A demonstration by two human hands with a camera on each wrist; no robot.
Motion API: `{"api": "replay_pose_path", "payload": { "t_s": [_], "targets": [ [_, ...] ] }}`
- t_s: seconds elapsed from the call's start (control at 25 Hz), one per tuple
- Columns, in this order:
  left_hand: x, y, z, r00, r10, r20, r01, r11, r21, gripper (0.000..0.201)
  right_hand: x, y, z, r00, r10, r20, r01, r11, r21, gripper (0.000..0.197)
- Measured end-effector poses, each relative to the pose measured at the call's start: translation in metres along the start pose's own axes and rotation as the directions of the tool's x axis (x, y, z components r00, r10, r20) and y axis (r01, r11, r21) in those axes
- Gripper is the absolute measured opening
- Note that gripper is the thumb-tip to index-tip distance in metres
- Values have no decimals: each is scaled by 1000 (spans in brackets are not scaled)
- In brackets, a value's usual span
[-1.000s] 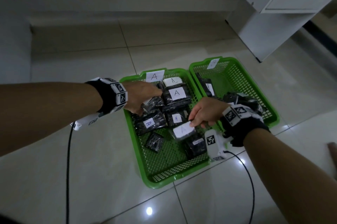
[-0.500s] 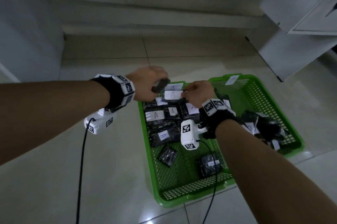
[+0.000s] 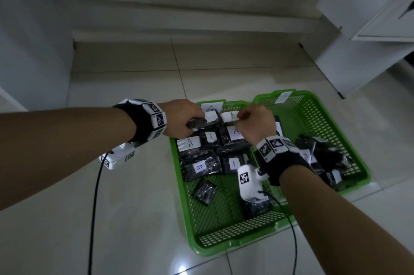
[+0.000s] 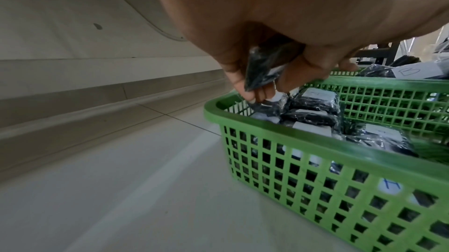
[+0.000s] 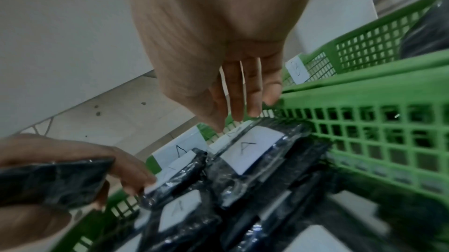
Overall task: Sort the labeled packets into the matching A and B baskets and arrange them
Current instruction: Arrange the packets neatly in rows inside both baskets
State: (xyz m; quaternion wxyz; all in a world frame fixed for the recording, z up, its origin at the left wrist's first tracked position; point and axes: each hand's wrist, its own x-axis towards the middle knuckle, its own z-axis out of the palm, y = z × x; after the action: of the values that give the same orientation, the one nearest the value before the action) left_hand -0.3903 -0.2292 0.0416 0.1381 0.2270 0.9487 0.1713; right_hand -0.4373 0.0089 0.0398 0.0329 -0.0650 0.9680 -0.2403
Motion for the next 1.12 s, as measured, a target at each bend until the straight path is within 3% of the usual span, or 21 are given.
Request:
{"api": "replay_pose_path", "payload": {
  "t_s": [0.12, 0.28, 0.4, 0.48, 0.6, 0.8, 0.88, 1.0, 1.08, 1.12],
  "targets": [
    [2, 3, 0, 998, 21, -52, -20, 1000, 6, 25, -16, 15, -7, 996, -36, 85, 37, 999, -17, 17],
    [1, 11, -2, 995, 54, -79, -46, 995, 88, 20, -24, 25, -8, 1000, -17, 18, 16, 999, 45, 15],
    [2, 28, -5, 998, -3, -70, 8, 997, 78, 23, -30, 24, -11, 996, 4, 89, -15, 992, 126, 13],
    [8, 40, -3, 999, -31, -32, 32, 999, 25, 38, -38, 18, -18, 965, 65, 255, -162, 909, 383, 9],
    [19, 54, 4, 999, 13, -34, -15, 998, -56, 57, -50, 8, -25, 891, 49, 451, -370, 652, 662, 25],
    [22, 63, -2, 995, -1, -103, -19, 980, -200, 79, -52, 9, -20, 930, 90, 356, -345, 547, 763, 19],
    [19, 60, -3, 992, -26, -124, -7, 966, -259, 75, -50, 15, -20, 932, 145, 332, -357, 522, 774, 29],
    [16, 51, -14, 966, -129, -223, 36, 924, -380, 48, -46, 17, -21, 935, 210, 286, -354, 480, 803, 39],
    [13, 38, -27, 948, -194, -251, 113, 945, -307, 30, -44, 16, -20, 951, 192, 243, -307, 476, 824, 40],
    [10, 28, -32, 956, -210, -207, 170, 966, -196, 29, -44, 15, -18, 961, 154, 229, -276, 479, 833, 41]
  ]
}}
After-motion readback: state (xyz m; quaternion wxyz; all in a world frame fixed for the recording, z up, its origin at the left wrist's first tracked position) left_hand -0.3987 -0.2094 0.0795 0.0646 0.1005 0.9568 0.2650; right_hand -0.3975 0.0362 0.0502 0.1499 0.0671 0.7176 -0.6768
